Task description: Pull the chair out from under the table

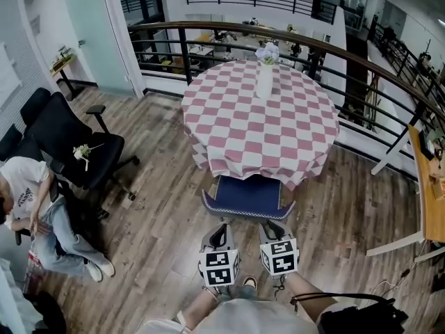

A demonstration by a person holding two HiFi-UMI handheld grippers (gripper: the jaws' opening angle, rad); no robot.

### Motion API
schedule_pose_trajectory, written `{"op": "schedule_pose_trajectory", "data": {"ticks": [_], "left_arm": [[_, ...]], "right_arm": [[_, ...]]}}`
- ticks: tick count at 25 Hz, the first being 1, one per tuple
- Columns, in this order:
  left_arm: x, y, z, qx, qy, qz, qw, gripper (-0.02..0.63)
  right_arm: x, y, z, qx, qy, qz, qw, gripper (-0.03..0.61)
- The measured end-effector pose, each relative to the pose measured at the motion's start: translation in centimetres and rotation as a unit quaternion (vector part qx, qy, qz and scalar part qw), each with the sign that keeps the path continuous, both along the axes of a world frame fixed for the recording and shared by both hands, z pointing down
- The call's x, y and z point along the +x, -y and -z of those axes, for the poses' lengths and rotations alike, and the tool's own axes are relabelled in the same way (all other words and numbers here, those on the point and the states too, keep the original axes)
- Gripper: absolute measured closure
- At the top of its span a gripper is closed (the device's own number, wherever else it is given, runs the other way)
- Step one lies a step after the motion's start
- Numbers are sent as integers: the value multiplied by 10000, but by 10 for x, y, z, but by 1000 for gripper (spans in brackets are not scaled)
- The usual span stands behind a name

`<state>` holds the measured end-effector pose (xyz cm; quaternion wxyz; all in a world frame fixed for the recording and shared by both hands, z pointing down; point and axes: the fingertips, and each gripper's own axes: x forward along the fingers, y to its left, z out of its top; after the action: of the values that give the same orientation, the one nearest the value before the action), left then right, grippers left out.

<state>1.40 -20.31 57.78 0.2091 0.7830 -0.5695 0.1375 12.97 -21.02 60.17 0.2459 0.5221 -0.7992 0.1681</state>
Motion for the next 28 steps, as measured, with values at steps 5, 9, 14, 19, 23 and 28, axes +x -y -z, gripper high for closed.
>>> {"op": "schedule_pose_trajectory", "data": {"ticks": [5, 9, 14, 19, 23, 28], "left_arm": [[-7, 1, -5, -78, 21, 172, 9998, 612], [-13, 6, -10, -131, -5, 360, 9993, 612], [-16, 13, -17, -193, 9, 527, 9984, 612], [-11, 18, -22, -205, -6, 619, 9979, 612], [-6, 23, -25, -223, 29, 652, 9976, 612], [-7, 30, -25, -200, -28, 775, 9968, 612]], "right_arm": [[-10, 10, -11, -158, -174, 455, 9987, 474], [-17, 16, -23, -410, -193, 858, 9953, 451], [-19, 25, -37, -629, -355, 1267, 9893, 418], [-18, 38, -48, -773, -644, 1643, 9813, 394], [-21, 43, -55, -846, -962, 2128, 9687, 387], [-30, 43, -68, -1086, -1320, 2762, 9458, 380]]}}
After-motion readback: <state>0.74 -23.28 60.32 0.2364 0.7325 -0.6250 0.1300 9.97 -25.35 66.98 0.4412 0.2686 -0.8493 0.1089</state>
